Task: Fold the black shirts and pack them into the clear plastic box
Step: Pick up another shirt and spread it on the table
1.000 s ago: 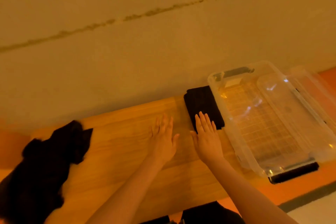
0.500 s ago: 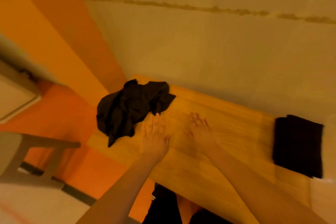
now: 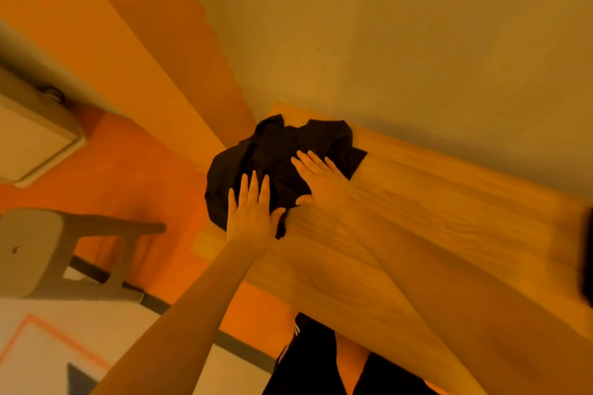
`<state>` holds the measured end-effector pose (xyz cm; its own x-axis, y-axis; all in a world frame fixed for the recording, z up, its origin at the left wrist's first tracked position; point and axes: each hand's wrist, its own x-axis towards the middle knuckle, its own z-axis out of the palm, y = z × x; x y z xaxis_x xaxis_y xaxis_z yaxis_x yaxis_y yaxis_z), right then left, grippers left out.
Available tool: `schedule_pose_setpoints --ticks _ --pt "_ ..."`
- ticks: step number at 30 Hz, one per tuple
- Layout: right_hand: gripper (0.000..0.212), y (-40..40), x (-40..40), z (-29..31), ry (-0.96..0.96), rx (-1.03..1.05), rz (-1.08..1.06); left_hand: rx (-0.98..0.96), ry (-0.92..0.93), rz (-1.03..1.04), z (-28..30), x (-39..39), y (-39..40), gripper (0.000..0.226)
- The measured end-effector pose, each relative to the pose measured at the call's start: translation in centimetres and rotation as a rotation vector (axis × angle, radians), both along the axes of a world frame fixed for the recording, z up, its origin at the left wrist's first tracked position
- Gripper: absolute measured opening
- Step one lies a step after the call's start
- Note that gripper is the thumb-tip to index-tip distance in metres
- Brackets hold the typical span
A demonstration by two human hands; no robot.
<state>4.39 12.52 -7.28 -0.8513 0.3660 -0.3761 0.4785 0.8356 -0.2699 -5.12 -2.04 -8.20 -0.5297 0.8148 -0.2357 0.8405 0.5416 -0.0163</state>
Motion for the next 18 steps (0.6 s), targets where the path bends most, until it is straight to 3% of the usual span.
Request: schedule_pose_setpoints --ticks 3,6,9,12,15,18 --pt "0.086 0.2 -1.5 -1.3 -0.048 -0.016 -0.027 -0.03 -0.044 -0.048 -0.6 -0.2 -0.1 0.069" --pt "0.052 0.5 -1.0 -2.2 0.015 0.029 -0.081 -0.023 -0.071 -0.08 -1.2 -0.2 -0.3 0.068" --pt "0.035 0.3 0.4 -1.9 0.102 0.037 -0.149 0.102 -0.084 -0.131 -1.3 -0.2 -0.6 0.062" --pt "0.031 -0.3 2.4 -0.2 0.145 -0.106 -0.232 0.221 -0.126 -0.179 -1.1 0.1 -0.4 0.07" --pt "0.03 -0.3 5.2 2.8 0.197 -0.247 -0.374 0.299 -0.257 -0.372 0.5 1.1 1.4 0.083" --pt "0.026 0.6 8.8 6.7 0.273 -0.281 -0.468 0.264 -0.52 -0.455 4.1 3.7 5.0 0.078"
